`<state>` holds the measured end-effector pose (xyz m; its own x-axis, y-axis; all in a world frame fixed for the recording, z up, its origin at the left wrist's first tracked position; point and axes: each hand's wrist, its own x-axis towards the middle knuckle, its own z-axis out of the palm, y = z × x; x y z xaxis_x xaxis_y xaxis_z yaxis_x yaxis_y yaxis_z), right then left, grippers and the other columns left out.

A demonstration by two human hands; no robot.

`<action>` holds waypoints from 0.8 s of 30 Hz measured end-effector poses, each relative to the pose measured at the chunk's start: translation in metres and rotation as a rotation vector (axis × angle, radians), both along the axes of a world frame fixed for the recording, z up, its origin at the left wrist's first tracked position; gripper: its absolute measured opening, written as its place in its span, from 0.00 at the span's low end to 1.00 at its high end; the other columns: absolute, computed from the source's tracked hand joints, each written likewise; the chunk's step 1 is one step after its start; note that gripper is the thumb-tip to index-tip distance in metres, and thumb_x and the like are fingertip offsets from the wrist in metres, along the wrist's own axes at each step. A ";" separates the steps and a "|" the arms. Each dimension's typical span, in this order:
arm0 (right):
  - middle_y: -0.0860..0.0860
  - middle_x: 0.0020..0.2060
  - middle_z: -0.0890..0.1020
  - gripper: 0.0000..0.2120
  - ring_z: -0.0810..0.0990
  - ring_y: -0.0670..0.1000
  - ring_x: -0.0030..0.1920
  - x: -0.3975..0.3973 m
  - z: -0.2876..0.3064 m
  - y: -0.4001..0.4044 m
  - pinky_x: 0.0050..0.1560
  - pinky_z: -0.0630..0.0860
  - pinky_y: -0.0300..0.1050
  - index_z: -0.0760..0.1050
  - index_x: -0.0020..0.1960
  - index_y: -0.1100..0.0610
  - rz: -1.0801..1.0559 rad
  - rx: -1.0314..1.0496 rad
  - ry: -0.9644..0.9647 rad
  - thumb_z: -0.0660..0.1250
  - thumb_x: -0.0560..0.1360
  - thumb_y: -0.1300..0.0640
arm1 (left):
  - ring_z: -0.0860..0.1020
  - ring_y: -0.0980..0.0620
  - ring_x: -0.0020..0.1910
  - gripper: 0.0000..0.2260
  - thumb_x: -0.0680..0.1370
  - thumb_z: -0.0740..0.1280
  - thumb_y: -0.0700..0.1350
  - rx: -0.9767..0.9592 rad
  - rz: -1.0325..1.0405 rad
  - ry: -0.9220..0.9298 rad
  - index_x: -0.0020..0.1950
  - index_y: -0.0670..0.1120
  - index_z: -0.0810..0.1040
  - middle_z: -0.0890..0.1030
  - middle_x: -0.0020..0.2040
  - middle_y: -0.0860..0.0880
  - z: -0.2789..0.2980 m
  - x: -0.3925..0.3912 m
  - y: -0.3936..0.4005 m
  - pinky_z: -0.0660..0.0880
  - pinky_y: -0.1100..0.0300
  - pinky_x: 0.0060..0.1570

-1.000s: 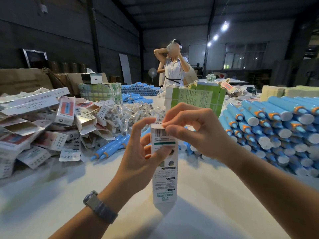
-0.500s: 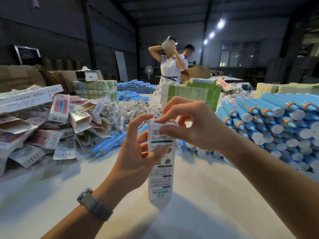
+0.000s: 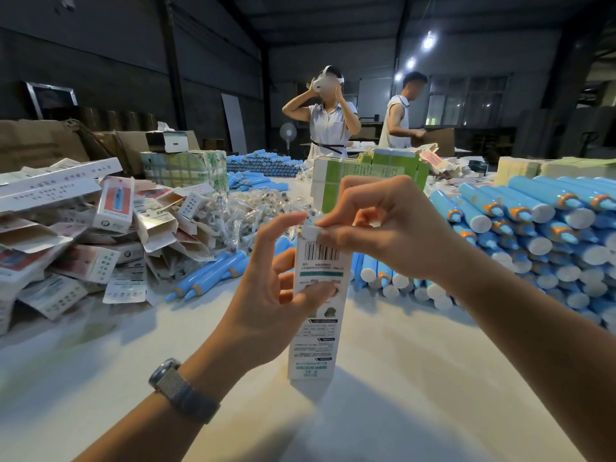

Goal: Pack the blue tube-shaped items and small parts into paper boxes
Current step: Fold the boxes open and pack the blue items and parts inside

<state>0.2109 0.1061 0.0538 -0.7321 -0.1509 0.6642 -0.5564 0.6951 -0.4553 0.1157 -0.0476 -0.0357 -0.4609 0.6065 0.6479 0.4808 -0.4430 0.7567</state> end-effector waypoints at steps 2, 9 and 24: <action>0.44 0.34 0.78 0.04 0.77 0.53 0.37 0.002 0.002 -0.001 0.35 0.73 0.50 0.81 0.40 0.49 0.005 -0.015 -0.010 0.73 0.70 0.57 | 0.85 0.47 0.44 0.31 0.69 0.74 0.46 -0.004 -0.008 0.006 0.63 0.72 0.67 0.84 0.51 0.51 0.001 0.001 0.000 0.81 0.53 0.42; 0.51 0.37 0.79 0.10 0.78 0.56 0.41 0.008 0.011 -0.004 0.36 0.75 0.48 0.81 0.38 0.50 -0.003 0.008 -0.089 0.74 0.72 0.65 | 0.84 0.49 0.43 0.31 0.68 0.74 0.46 -0.009 -0.010 0.032 0.62 0.73 0.68 0.85 0.50 0.51 0.002 0.003 -0.002 0.83 0.51 0.43; 0.50 0.37 0.86 0.09 0.84 0.51 0.40 0.013 0.016 0.002 0.42 0.81 0.39 0.81 0.38 0.52 -0.079 0.029 -0.116 0.75 0.71 0.65 | 0.84 0.53 0.40 0.29 0.72 0.71 0.37 -0.016 0.070 0.081 0.56 0.72 0.69 0.84 0.49 0.55 0.002 0.004 -0.003 0.80 0.60 0.38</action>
<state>0.2234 0.1077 0.0700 -0.8141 -0.1078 0.5706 -0.4443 0.7482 -0.4927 0.1195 -0.0502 -0.0334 -0.4492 0.5851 0.6752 0.5697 -0.3946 0.7210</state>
